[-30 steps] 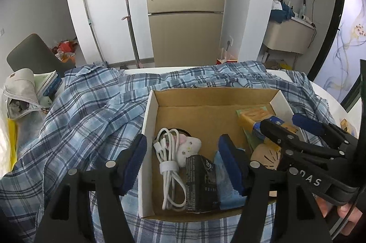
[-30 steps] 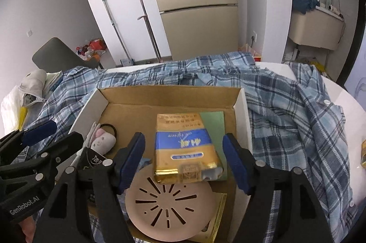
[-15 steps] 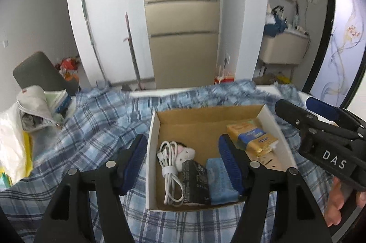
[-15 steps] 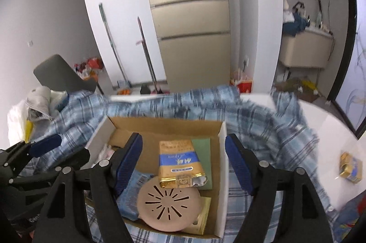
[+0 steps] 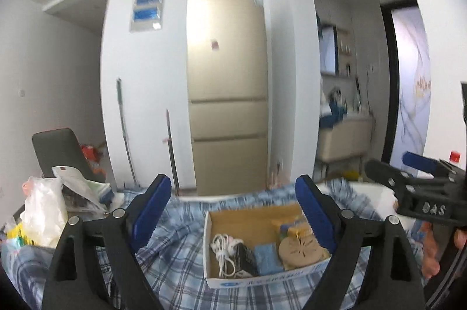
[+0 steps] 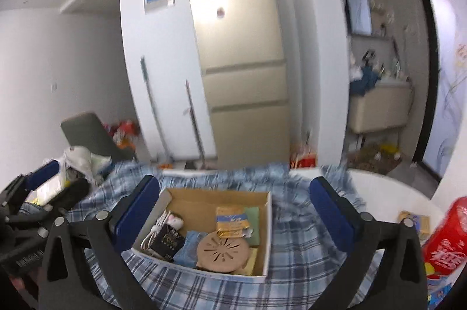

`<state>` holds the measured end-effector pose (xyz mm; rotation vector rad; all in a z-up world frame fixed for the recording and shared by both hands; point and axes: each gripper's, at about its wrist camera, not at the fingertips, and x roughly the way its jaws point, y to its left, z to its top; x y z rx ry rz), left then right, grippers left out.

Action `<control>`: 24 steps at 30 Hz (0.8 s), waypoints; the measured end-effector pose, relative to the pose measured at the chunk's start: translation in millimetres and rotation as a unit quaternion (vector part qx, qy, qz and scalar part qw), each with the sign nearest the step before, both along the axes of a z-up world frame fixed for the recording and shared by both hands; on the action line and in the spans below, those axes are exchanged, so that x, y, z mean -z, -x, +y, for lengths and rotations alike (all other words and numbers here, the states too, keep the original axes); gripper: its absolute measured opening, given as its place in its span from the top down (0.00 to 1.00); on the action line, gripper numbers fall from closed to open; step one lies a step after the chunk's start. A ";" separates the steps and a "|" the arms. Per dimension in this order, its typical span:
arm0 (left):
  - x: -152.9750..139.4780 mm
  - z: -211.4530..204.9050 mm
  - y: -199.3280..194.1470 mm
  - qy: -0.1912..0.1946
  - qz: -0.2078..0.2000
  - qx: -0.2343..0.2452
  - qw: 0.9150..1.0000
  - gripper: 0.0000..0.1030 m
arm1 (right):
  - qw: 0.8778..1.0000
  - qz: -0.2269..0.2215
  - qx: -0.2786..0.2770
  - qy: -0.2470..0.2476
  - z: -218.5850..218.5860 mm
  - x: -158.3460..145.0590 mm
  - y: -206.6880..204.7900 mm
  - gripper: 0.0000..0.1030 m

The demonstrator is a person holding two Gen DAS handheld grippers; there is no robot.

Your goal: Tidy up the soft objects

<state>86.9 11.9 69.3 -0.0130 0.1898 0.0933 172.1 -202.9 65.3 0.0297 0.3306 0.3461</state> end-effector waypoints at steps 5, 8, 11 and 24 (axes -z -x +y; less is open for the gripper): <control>13.4 -1.0 19.7 0.002 -0.011 0.015 1.000 0.13 | 0.999 -0.034 -0.004 0.024 -7.1 4.7 33.3 0.00; 22.6 -5.3 28.5 -0.011 -0.014 0.018 1.000 0.13 | 0.999 -0.050 -0.010 0.015 -13.8 11.4 50.6 0.00; 32.9 -6.4 41.2 -0.003 -0.025 0.023 0.999 0.13 | 0.998 -0.061 -0.009 0.008 -19.5 18.9 65.2 0.00; 51.8 -21.5 76.2 -0.032 -0.068 0.040 0.996 0.00 | 0.994 -0.110 -0.010 -0.025 -40.1 45.4 91.7 0.00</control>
